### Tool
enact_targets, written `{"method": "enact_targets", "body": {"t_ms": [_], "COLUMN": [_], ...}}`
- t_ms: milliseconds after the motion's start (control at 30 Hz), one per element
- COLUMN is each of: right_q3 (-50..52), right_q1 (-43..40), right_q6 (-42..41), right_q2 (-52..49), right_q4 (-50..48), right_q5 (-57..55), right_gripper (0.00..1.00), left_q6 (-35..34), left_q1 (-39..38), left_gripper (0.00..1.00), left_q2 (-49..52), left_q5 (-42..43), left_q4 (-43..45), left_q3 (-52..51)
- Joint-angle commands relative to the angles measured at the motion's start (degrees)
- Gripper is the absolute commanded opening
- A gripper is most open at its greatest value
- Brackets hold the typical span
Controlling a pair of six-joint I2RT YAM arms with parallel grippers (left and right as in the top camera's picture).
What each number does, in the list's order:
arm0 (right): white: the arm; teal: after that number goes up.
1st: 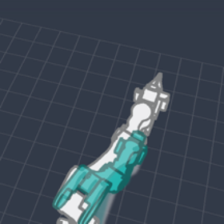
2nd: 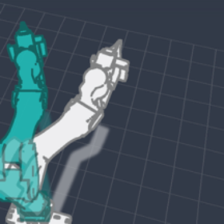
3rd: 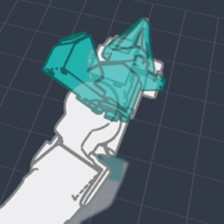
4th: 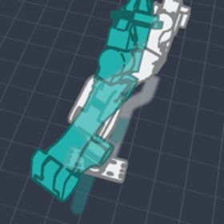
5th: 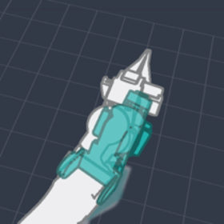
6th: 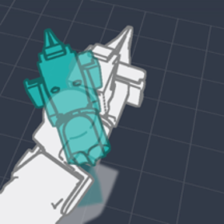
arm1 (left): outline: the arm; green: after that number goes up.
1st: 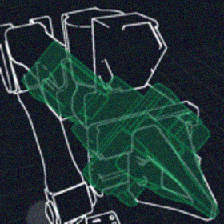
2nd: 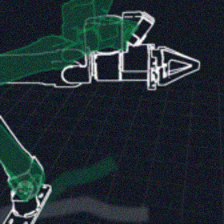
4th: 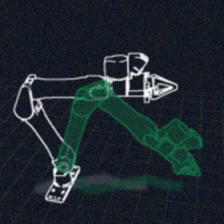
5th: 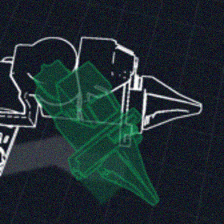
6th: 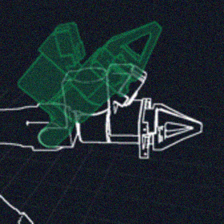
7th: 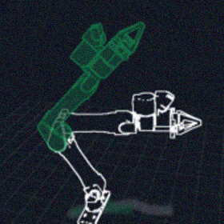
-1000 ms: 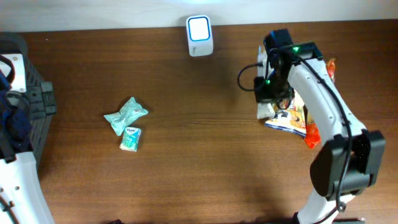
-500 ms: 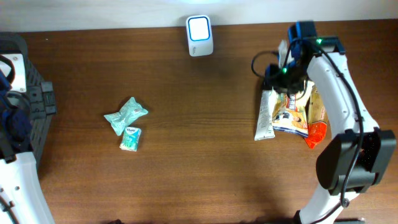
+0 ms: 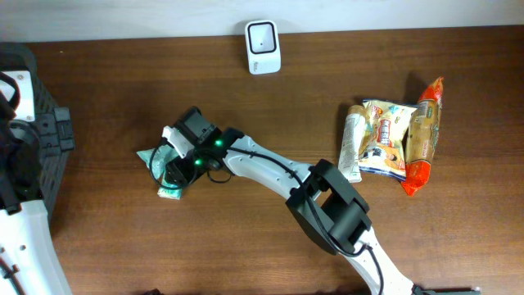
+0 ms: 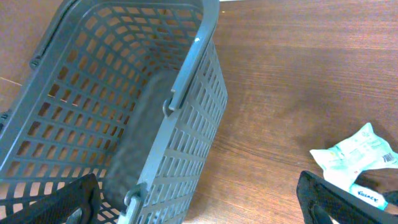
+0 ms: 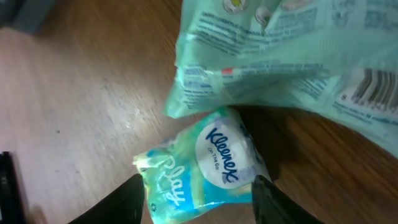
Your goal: Scan the item barcode
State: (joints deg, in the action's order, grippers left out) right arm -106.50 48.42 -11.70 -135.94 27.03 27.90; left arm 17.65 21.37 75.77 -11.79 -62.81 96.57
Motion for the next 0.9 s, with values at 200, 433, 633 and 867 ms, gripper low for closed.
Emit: {"method": "enact_targets", "body": {"t_ms": [200, 433, 633, 867], "right_q3": [0.1, -2.9, -5.1, -9.5], "right_q1": [0.3, -6.1, -15.2, -3.8], "right_q6": [0.7, 6.1, 8.5, 6.4], "right_q2": [-3.3, 3.2, 3.3, 2.2], "right_q4": [-2.3, 22.6, 38.4, 44.7], "right_q5": [-4.6, -4.7, -12.0, -6.1], "right_gripper": [0.40, 0.04, 0.48, 0.27], "left_q6": [0.7, 0.7, 0.7, 0.7], "left_q1": [0.2, 0.2, 0.2, 0.2], "left_gripper": [0.99, 0.99, 0.99, 0.99], "left_q2": [-0.1, -0.1, -0.1, -0.1], "left_q5": [0.4, 0.4, 0.4, 0.4], "left_q4": [0.1, 0.1, 0.1, 0.1], "left_q3": [0.3, 0.3, 0.3, 0.3]}}
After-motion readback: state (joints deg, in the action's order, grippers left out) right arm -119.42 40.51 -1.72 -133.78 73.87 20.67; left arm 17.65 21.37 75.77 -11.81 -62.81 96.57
